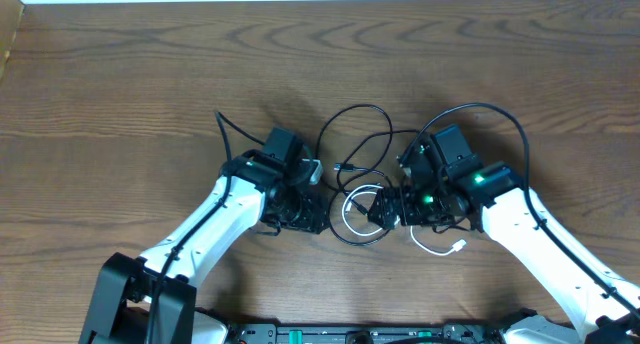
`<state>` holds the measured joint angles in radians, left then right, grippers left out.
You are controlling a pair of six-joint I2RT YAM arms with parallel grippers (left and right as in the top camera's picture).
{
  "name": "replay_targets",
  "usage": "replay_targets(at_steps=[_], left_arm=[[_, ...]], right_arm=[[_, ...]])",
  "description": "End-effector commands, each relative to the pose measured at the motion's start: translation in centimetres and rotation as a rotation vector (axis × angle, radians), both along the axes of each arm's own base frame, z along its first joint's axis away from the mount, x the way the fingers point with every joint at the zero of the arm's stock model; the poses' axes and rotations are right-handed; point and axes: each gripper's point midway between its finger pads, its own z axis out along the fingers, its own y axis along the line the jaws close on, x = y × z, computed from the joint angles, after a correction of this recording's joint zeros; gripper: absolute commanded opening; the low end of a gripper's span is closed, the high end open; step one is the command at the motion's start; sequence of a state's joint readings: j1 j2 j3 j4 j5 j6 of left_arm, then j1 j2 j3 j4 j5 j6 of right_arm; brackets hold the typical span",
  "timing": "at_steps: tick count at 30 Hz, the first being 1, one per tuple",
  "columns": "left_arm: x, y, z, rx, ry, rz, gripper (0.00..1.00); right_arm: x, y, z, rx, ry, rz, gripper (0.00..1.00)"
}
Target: Untangle cables
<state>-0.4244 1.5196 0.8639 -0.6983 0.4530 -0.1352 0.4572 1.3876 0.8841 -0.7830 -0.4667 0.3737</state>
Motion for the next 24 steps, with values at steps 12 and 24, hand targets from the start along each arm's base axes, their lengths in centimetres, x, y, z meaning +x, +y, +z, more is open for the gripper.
replay_targets(at_steps=[12,24], left_arm=[[0.6,0.6,-0.3,0.048,-0.024,0.011,0.66],[0.6,0.6,-0.3,0.048,-0.023,0.01,0.66]], right_arm=[[-4.2,-1.0,-3.5,-0.082,0.091,0.072,0.99],[-6.1,-1.3,-6.1,-0.072,0.278,-0.185,0.99]])
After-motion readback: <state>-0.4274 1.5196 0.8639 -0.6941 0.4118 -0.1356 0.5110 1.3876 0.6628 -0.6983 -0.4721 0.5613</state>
